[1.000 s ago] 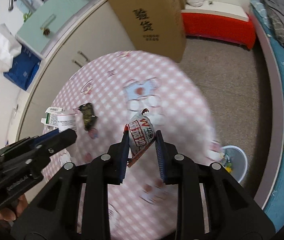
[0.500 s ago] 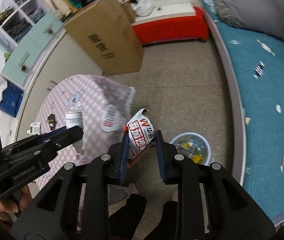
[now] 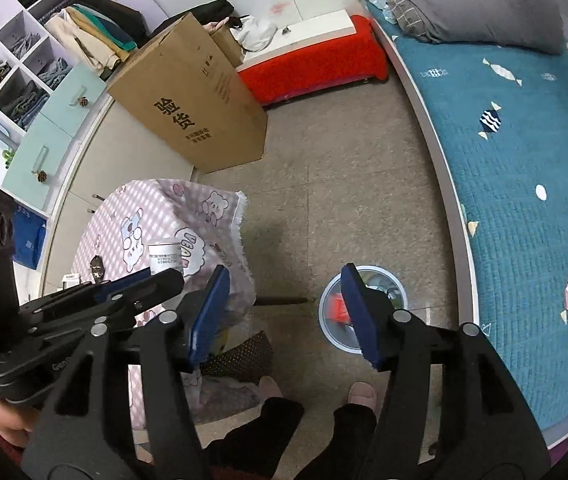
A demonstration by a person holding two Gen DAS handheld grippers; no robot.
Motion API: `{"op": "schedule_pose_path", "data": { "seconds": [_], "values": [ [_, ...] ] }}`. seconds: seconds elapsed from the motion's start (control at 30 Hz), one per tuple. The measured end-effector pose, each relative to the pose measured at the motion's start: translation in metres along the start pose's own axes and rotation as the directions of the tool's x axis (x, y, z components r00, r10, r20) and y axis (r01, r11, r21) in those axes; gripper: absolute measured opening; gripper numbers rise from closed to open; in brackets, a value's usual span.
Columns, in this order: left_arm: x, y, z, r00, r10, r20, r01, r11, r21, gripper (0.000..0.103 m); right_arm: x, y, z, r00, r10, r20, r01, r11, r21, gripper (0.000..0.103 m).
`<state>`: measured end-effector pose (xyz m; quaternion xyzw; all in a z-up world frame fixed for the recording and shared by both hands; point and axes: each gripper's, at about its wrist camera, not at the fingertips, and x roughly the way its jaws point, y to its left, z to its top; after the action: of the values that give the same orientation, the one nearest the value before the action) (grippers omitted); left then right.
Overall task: Collect trash
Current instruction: 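Carry bottle and wrapper to the bucket and open both grippers, then move both tools back over the table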
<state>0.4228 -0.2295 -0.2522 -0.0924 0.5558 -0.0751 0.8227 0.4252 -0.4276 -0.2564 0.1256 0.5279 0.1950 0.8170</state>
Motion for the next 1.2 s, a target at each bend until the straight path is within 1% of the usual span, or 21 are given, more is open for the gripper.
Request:
{"op": "schedule_pose_path", "data": {
  "seconds": [0.53, 0.7, 0.77, 0.87, 0.9, 0.93, 0.97, 1.03, 1.2],
  "values": [
    [0.017, -0.014, 0.012, 0.999, 0.010, -0.038, -0.009, 1.000, 0.029, 0.023, -0.003, -0.021, 0.008, 1.000, -0.007, 0.014, 0.006, 0.999, 0.048, 0.062],
    [0.020, -0.020, 0.015, 0.999, 0.002, -0.044, 0.000, 0.999, 0.043, 0.023, -0.008, -0.025, 0.009, 1.000, -0.015, 0.027, 0.014, 0.998, 0.066, 0.065],
    [0.020, -0.022, 0.017, 0.999, -0.009, -0.041, 0.011, 0.999, 0.047, 0.023, -0.012, -0.029, 0.009, 0.999, -0.020, 0.040, 0.017, 0.997, 0.078, 0.068],
    [0.018, -0.025, 0.019, 0.999, -0.029, -0.032, 0.030, 0.999, 0.040, 0.024, -0.016, -0.033, 0.010, 0.998, -0.027, 0.055, 0.021, 0.995, 0.096, 0.069],
    [0.018, -0.026, 0.020, 0.999, -0.033, -0.033, 0.034, 0.999, 0.037, 0.026, -0.018, -0.035, 0.010, 0.998, -0.028, 0.059, 0.022, 0.994, 0.103, 0.069],
    [0.018, -0.026, 0.020, 0.999, -0.036, -0.037, 0.038, 0.999, 0.030, 0.039, -0.019, -0.036, 0.010, 0.998, -0.031, 0.063, 0.024, 0.994, 0.111, 0.069],
    [0.017, -0.026, 0.021, 0.999, -0.038, -0.032, 0.039, 0.999, 0.023, 0.057, -0.020, -0.038, 0.010, 0.997, -0.034, 0.066, 0.026, 0.993, 0.119, 0.070],
    [0.013, -0.023, 0.021, 1.000, -0.025, -0.006, 0.025, 1.000, 0.005, 0.070, -0.020, -0.041, 0.009, 0.997, -0.038, 0.064, 0.029, 0.991, 0.131, 0.071],
    [0.010, -0.013, 0.018, 1.000, -0.016, -0.012, 0.016, 1.000, -0.025, 0.071, -0.018, -0.036, 0.005, 0.998, -0.040, 0.053, 0.033, 0.990, 0.135, 0.071]
  ]
}}
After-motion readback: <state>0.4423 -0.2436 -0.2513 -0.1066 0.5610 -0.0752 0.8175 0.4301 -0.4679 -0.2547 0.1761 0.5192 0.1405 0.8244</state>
